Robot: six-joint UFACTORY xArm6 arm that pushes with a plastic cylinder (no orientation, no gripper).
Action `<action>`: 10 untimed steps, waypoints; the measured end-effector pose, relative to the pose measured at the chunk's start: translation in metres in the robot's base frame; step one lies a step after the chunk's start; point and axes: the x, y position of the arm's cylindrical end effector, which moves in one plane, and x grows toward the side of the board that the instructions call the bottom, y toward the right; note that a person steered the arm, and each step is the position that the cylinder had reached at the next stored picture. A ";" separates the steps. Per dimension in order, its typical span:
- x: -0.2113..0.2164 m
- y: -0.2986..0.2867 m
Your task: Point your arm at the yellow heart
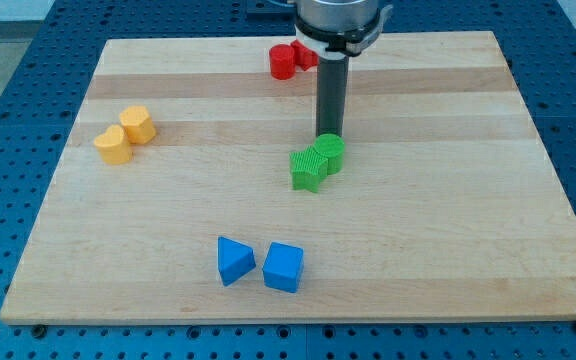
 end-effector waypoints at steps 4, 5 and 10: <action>0.010 0.049; 0.012 0.027; 0.068 -0.011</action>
